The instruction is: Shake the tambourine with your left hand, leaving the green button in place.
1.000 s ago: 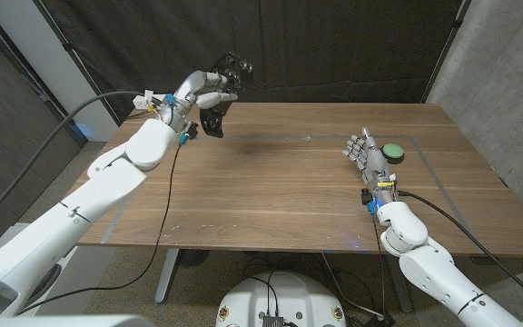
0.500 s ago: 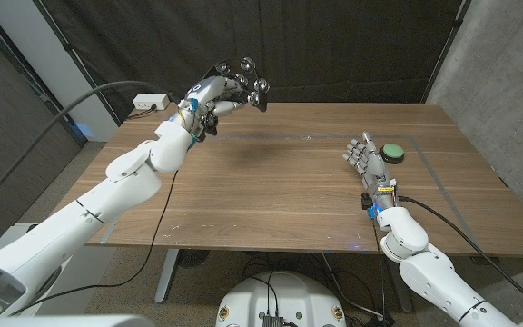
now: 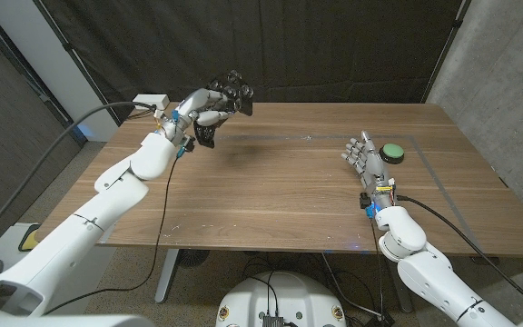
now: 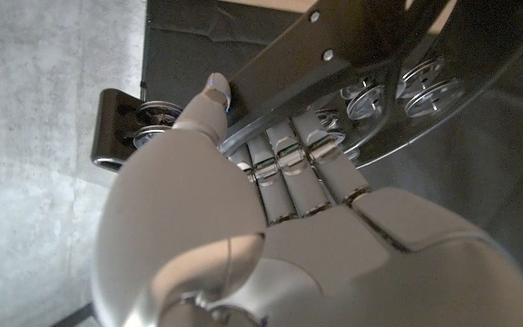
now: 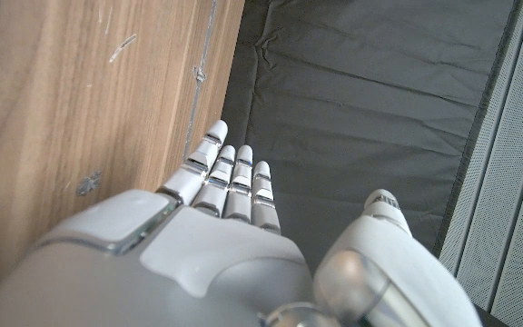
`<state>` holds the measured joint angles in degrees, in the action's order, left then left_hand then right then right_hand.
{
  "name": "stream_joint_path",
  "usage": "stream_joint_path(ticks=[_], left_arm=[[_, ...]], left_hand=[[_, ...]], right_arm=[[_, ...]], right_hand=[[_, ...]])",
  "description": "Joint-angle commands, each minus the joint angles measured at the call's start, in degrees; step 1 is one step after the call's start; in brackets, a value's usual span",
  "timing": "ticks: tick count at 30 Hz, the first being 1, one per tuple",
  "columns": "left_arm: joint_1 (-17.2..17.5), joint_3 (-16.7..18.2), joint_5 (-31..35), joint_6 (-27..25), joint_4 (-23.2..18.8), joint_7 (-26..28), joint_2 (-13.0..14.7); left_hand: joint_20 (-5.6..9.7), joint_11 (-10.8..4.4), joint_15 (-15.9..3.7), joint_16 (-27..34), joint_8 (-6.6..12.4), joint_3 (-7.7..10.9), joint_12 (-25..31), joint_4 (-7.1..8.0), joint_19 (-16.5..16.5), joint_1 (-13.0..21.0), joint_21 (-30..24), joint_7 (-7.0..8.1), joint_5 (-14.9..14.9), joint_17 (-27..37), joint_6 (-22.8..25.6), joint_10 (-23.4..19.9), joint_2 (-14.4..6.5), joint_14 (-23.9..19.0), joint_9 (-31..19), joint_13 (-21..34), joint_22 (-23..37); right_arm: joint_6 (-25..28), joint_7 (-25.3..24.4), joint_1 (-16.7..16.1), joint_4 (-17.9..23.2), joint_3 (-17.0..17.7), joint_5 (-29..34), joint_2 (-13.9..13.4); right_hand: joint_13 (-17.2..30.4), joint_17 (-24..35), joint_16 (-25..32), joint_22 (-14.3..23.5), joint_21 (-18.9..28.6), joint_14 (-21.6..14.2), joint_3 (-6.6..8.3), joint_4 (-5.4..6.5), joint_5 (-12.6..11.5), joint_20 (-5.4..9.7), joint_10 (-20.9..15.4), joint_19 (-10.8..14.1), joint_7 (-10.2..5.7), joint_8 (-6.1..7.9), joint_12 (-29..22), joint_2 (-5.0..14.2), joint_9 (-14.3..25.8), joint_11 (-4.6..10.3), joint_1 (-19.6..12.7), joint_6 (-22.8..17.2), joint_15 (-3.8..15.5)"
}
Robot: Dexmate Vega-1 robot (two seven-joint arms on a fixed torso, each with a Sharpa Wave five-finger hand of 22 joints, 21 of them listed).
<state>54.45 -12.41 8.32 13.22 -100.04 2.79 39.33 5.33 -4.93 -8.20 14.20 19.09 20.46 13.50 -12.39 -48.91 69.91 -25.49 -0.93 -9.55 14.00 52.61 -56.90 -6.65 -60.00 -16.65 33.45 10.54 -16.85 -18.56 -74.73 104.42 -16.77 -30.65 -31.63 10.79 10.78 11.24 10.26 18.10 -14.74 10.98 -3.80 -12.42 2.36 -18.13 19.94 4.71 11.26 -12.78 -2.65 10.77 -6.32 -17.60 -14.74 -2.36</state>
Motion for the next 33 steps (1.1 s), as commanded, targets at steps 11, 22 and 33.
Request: stream_joint_path(ticks=[11, 22, 33], left_arm=[[3.1, 10.0, -78.3, 5.7, 16.4, -26.7, -14.5], [4.5, 11.1, -78.6, 5.4, 15.5, -26.6, -15.1], [4.8, 9.2, -63.1, 14.3, 13.1, -18.6, -12.8]], left_hand=[[0.21, -2.61, -3.07, 0.0, 0.24, 8.04, -0.3, 7.51, -0.6, -1.4, -0.7, -0.02, -0.3, 0.3, 1.0, -2.6, -1.5, -2.3, -0.3, 0.1, 0.1], [0.27, -2.71, -3.17, 0.0, 0.16, 8.15, -0.4, 7.52, -0.5, -1.7, -0.8, 0.05, -0.2, 0.3, 1.0, -2.7, -1.5, -2.2, -0.2, 0.1, 0.1], [0.28, -2.68, -3.13, -0.2, 0.12, 8.29, -0.6, 7.49, -0.3, -1.9, -0.9, -0.02, -0.2, 0.3, 1.1, -2.5, -1.5, -2.1, -0.2, 0.1, 0.1]], right_arm=[[2.0, -0.5, 1.4, 0.8, -0.8, 0.8, -0.1], [2.4, 0.3, 2.1, 0.6, -1.1, 0.5, -0.4], [2.0, 0.4, 1.4, 0.8, -0.6, 0.2, -0.8]], right_hand=[[0.2, 0.1, 0.0, 0.3, -0.4, -0.7, -0.15, -0.06, 0.4, 0.72, -0.4, 0.3, -0.06, 0.22, 0.0, 0.40, 0.3, 0.13, -0.1, -0.4, 0.08], [0.2, 0.1, 0.0, 0.3, -0.5, -0.8, -0.19, -0.06, 0.4, 0.74, -0.4, 0.4, -0.03, 0.21, 0.0, 0.44, 0.3, 0.23, 0.0, -0.4, 0.05], [0.2, 0.1, 0.0, 0.3, -0.6, -0.8, -0.23, -0.09, 0.4, 0.74, -0.4, 0.5, -0.03, 0.20, 0.0, 0.46, 0.3, 0.17, -0.1, -0.4, 0.07]])
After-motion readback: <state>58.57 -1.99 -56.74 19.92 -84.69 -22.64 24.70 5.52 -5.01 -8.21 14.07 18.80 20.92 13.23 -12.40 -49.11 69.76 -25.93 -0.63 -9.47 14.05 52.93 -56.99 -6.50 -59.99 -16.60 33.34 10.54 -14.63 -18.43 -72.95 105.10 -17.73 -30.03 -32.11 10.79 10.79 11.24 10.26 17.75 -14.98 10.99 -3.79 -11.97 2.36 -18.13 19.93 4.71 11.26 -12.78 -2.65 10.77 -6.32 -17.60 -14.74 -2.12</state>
